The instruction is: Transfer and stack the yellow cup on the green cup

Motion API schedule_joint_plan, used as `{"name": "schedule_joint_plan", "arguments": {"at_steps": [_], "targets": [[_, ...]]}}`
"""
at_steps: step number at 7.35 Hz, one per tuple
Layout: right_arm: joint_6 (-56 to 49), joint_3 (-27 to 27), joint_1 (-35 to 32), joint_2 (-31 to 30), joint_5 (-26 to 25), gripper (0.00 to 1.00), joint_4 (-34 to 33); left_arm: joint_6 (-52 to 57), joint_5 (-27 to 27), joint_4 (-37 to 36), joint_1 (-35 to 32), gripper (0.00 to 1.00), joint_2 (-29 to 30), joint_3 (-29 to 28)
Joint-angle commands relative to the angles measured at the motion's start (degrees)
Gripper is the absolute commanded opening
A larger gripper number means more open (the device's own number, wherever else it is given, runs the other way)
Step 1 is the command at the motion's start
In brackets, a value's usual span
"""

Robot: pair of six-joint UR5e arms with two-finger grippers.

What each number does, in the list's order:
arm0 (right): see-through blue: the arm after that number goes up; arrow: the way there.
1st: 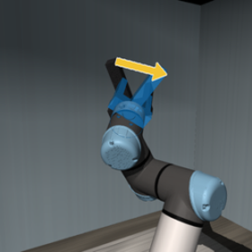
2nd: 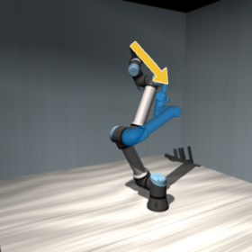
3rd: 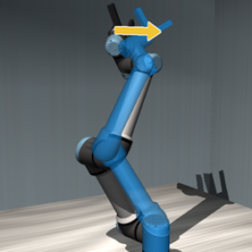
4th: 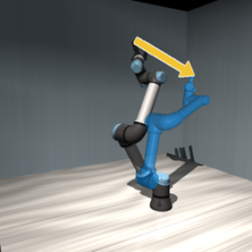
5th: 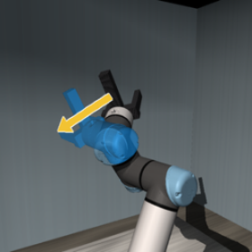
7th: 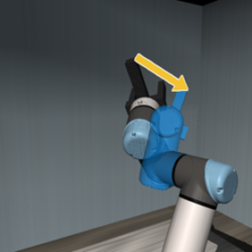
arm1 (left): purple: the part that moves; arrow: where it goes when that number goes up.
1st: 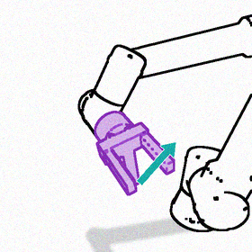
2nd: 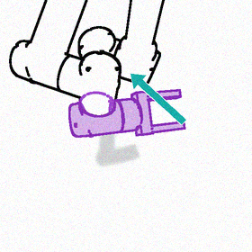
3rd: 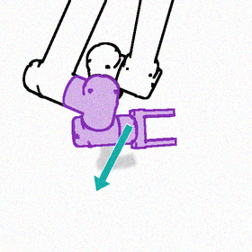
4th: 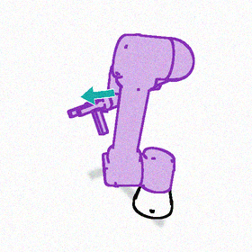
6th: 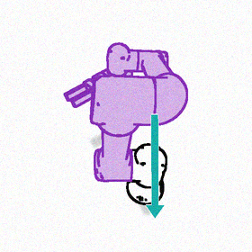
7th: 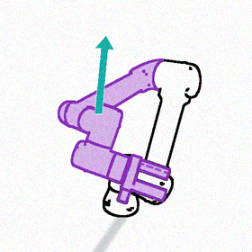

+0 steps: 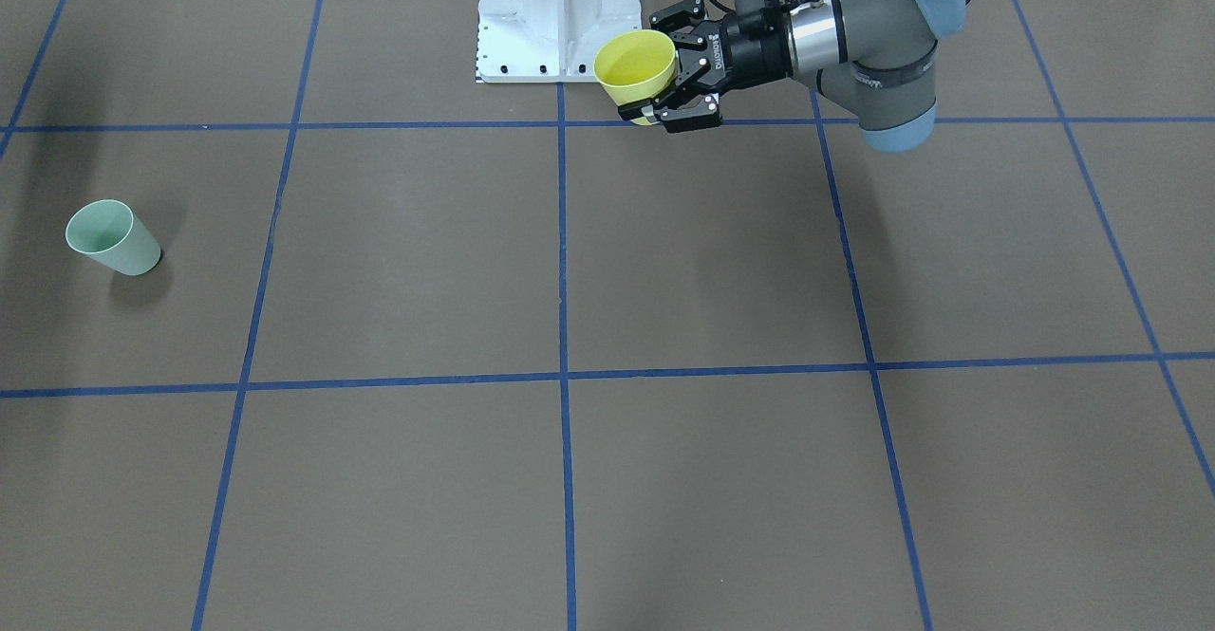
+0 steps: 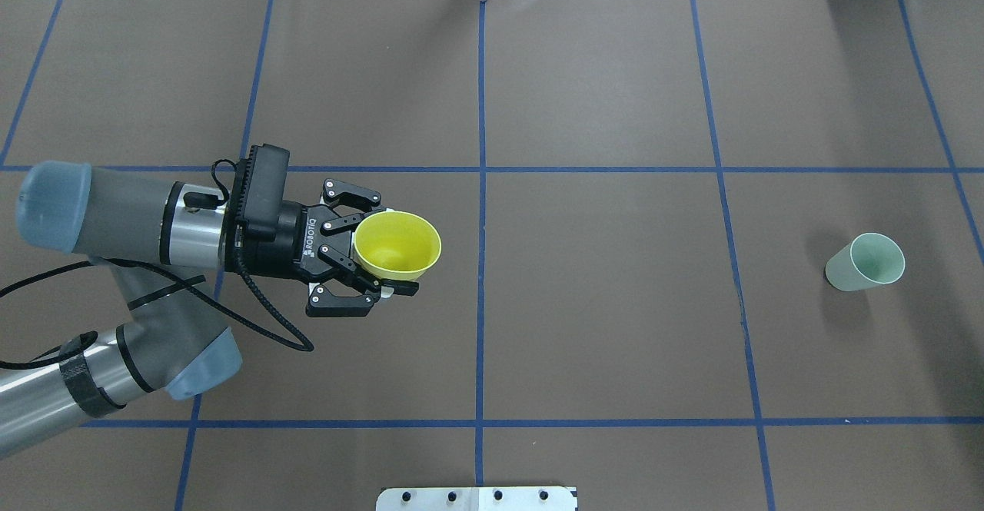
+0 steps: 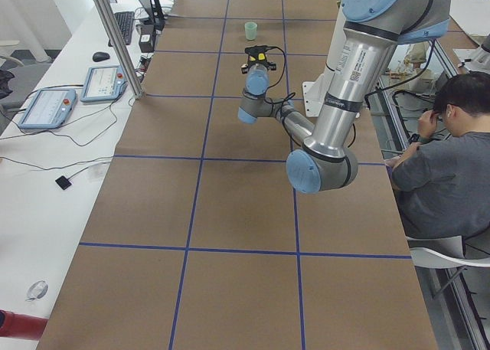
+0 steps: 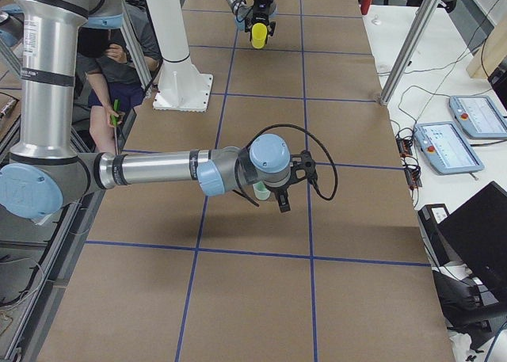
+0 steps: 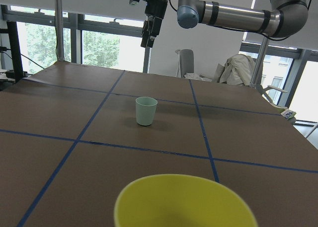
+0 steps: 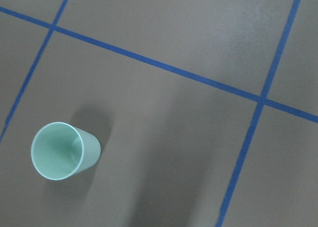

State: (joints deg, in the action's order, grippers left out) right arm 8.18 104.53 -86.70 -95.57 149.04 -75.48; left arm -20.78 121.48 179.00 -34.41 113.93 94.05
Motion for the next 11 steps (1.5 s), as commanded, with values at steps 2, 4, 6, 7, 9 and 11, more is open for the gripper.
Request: {"name": "schedule_joint_plan", "arguments": {"at_steps": [2, 4, 6, 7, 9, 11], "targets": [[26.3, 7.4, 8.7, 8.5, 0.5, 1.00, 0.0, -0.4, -2.9, -0.8, 0.5, 0.00, 1.0, -1.4], [40.5, 11.6, 16.0, 14.0, -1.0, 1.00, -0.1, -0.4, -3.0, -1.1, 0.6, 0.00, 1.0, -1.5], [54.1, 12.9, 25.7, 21.4, -8.3, 1.00, 0.0, -0.4, -3.3, -1.1, 0.7, 0.00, 1.1, -2.2], [60.2, 13.1, 31.8, 25.4, -13.2, 1.00, -0.1, -0.4, -3.3, -1.2, 0.7, 0.00, 1.3, -2.4], [66.2, 13.1, 40.4, 30.2, -20.0, 1.00, -0.5, -0.3, -3.3, -1.1, 0.7, 0.00, 1.9, -3.0], [71.4, 12.7, 45.4, 35.2, -21.9, 0.98, -5.5, -0.2, -3.4, -1.1, 0.7, 0.00, 2.2, -3.0]]}}
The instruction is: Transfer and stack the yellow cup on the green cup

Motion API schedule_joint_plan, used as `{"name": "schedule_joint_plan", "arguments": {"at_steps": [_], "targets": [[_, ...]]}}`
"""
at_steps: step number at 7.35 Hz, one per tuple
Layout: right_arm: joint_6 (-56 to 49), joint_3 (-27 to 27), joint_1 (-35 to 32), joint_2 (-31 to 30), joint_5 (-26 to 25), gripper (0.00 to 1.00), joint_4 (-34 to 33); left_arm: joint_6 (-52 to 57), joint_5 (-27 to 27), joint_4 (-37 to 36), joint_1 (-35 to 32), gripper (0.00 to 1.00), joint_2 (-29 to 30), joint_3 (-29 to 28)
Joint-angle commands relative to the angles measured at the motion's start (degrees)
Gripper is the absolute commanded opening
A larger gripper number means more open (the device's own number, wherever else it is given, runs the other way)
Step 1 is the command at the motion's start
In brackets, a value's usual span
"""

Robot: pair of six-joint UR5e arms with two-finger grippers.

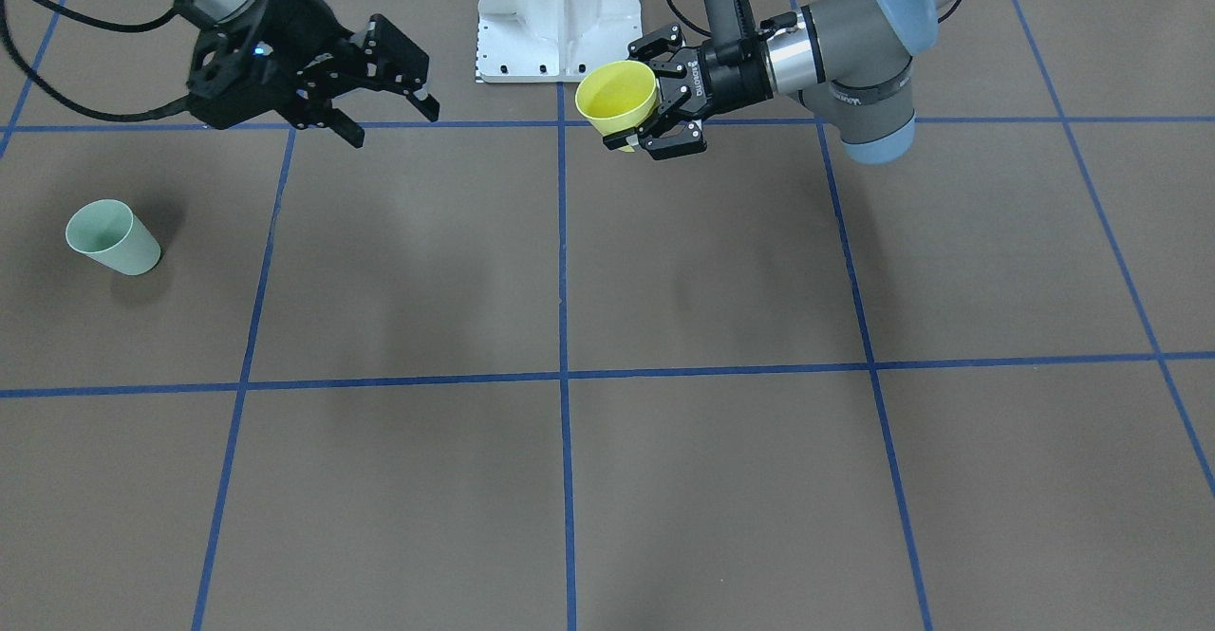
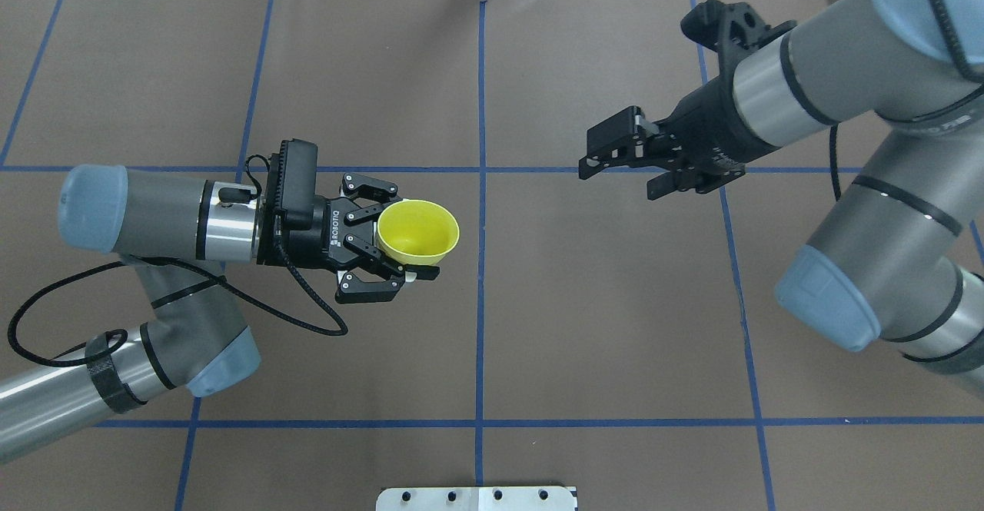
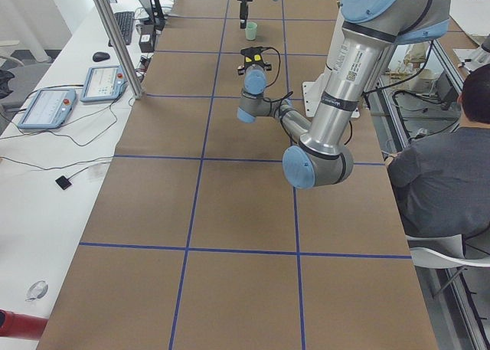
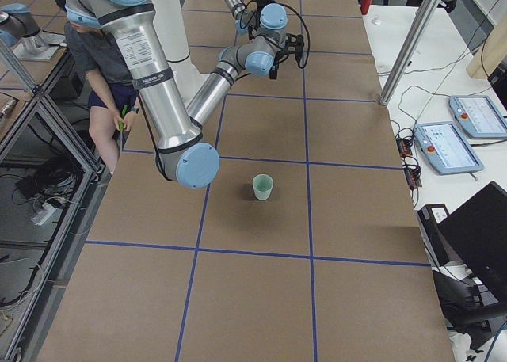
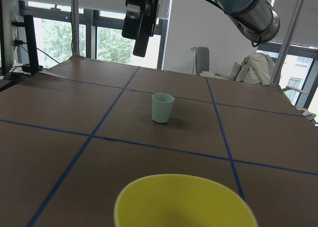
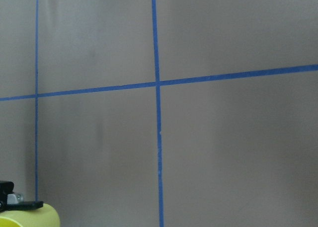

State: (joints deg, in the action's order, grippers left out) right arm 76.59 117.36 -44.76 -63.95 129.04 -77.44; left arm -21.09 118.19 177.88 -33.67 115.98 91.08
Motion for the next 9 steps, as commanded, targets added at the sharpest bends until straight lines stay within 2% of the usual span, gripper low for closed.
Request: {"name": "schedule_joint_plan", "arguments": {"at_steps": [1, 2, 5, 6, 9], "targets": [[3.5, -0.2, 6.6, 8.4, -5.0, 0.97, -10.4, 0.1, -0.2, 0.0, 0.0, 0.00, 0.1, 0.0], [3.4, -0.5, 8.7, 11.4, -7.1, 0.98, -13.9, 0.1, -0.9, 0.0, 0.0, 0.00, 0.1, -0.1], [3.4, -1.2, 12.9, 13.2, -10.7, 0.99, -14.0, 0.2, -2.4, 0.2, 1.0, 0.00, 0.1, -0.2], [3.4, -3.0, 13.1, 15.0, -10.8, 0.99, -13.9, 0.3, -2.4, 0.8, 1.1, 0.00, 0.1, -0.2], [3.0, -3.4, 13.1, 15.6, -10.4, 0.99, -13.9, 0.5, -2.4, 3.2, 1.1, 0.00, 0.0, 0.1]]}}
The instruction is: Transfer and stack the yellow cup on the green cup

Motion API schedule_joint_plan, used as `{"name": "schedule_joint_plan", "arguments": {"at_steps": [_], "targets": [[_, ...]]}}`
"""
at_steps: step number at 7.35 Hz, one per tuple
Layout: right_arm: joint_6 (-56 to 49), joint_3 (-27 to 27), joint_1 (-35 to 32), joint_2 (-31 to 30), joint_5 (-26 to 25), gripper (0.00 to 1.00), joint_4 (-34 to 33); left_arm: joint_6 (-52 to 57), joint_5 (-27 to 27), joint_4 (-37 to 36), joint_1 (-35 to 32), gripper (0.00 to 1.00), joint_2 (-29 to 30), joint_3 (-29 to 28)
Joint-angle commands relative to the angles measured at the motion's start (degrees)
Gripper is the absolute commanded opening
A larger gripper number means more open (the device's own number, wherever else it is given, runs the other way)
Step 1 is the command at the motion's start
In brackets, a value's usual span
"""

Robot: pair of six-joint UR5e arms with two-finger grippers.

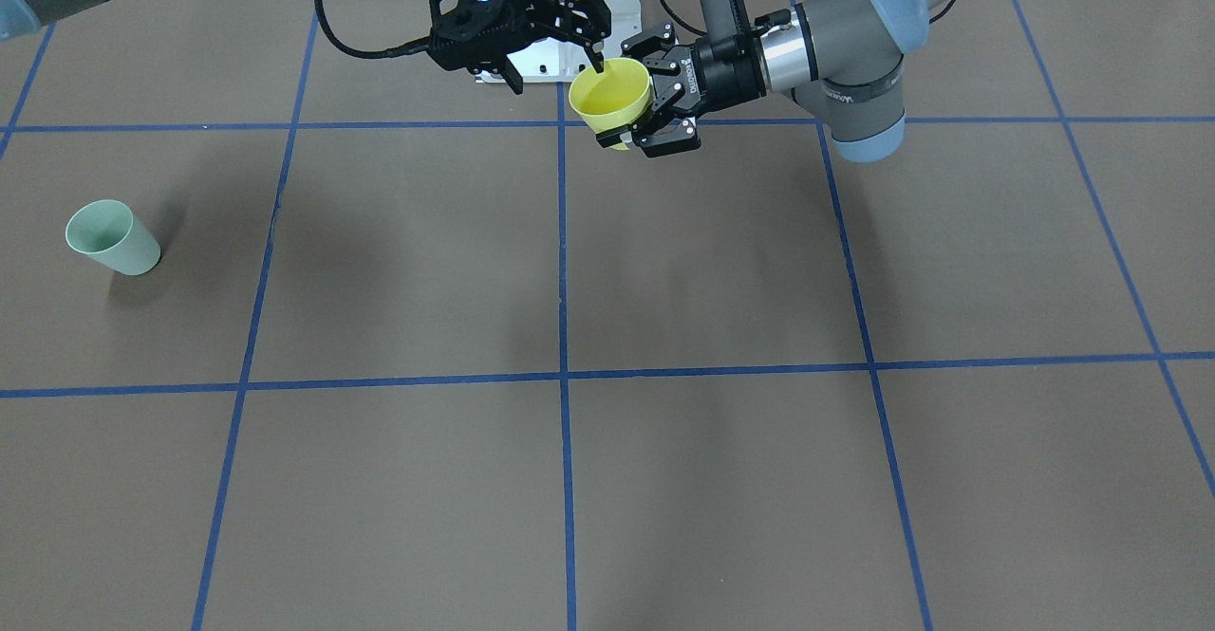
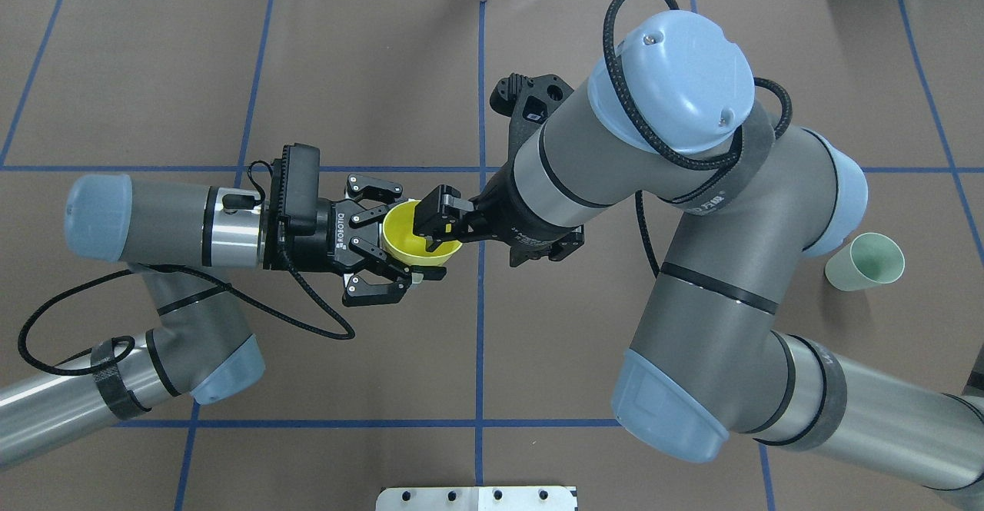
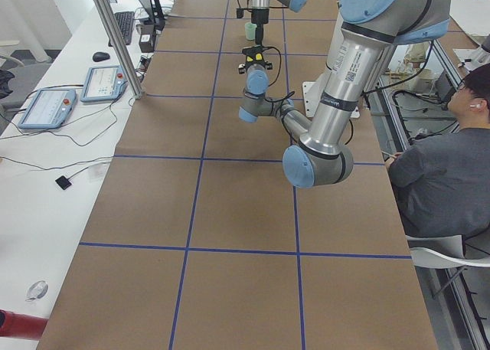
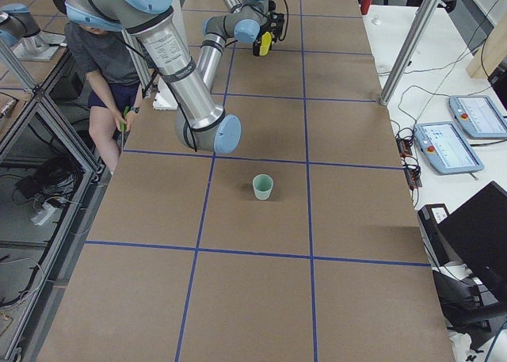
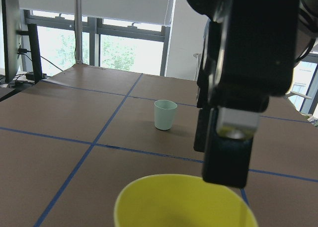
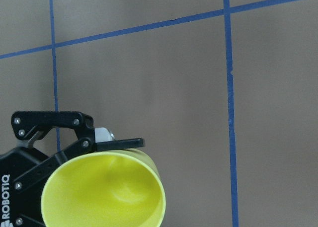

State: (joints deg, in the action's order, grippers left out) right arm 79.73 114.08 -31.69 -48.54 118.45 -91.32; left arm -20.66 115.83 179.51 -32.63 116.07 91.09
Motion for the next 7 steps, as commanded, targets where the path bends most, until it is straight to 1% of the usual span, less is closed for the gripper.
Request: {"name": "schedule_joint_plan", "arguments": {"at_steps": [1, 3, 7], "targets": [[-0.2, 0.2, 0.0, 0.2, 0.3, 0.99, 0.0, 0.1, 0.0, 3.0, 0.1, 0.00, -0.4, -0.1], [-0.2, 0.4, 0.0, 0.2, 0.3, 0.98, 0.0, 0.1, 0.0, 5.7, 0.1, 0.00, -0.8, -0.2], [0.2, -0.3, 0.0, 0.8, 0.4, 0.96, 0.0, 0.4, -0.1, 5.9, 0.1, 0.00, -0.8, -0.1]]}}
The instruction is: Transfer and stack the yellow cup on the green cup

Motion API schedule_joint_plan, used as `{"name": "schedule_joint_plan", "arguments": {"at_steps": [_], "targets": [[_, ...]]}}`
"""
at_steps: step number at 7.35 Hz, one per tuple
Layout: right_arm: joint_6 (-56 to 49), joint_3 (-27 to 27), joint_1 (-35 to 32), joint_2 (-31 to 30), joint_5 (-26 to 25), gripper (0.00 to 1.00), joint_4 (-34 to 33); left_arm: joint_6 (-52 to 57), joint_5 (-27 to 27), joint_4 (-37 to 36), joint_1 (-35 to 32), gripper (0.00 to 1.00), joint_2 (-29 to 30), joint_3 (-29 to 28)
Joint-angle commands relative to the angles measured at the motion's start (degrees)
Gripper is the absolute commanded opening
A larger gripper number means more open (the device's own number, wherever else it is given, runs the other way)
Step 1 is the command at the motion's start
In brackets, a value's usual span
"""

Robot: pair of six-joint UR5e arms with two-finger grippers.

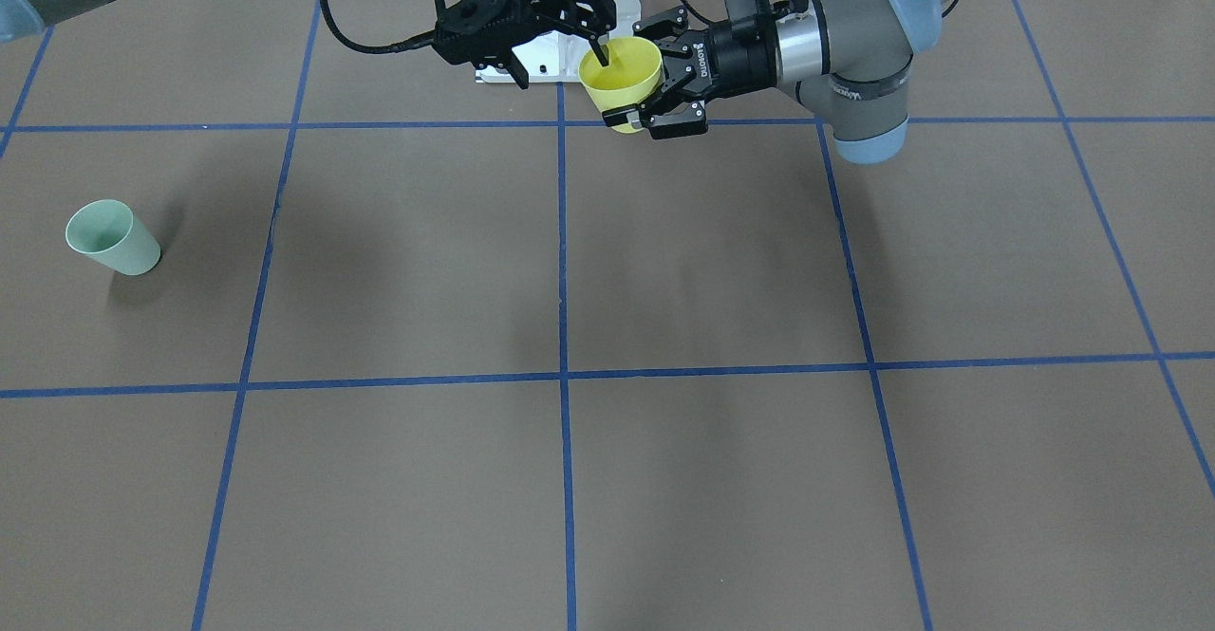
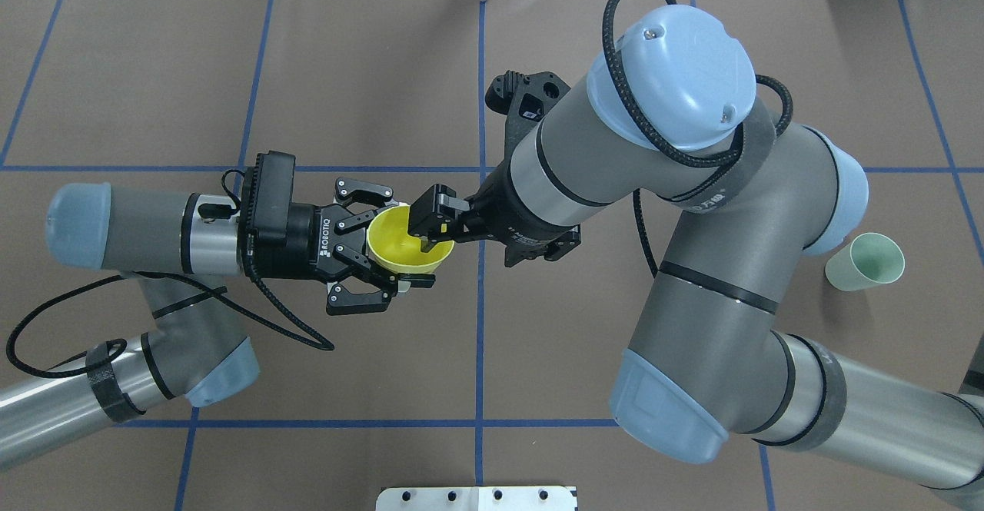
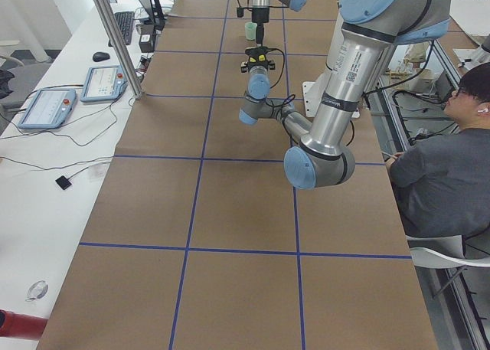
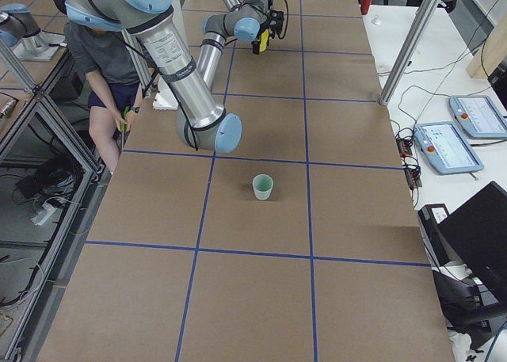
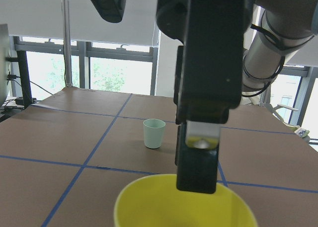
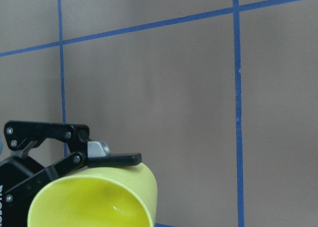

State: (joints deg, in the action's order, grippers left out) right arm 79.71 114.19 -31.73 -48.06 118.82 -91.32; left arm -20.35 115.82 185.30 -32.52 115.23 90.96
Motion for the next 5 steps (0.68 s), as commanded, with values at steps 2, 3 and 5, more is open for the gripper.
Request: {"name": "schedule_joint_plan", "arguments": {"at_steps": [2, 3, 5], "targets": [[0.4, -1.1, 0.0, 0.9, -0.1, 0.93, -0.3, 0.0, 0.0, 0.4, 0.0, 0.00, 0.0, 0.1], [0.4, -1.3, 0.0, 1.2, -0.3, 0.88, -0.3, 0.0, -0.1, 0.4, 0.0, 0.00, 0.0, 0.1], [0.3, -1.9, 0.0, 2.2, -0.3, 0.73, -0.3, 0.1, 0.0, 0.4, 0.4, 0.00, 0.0, 0.1]]}}
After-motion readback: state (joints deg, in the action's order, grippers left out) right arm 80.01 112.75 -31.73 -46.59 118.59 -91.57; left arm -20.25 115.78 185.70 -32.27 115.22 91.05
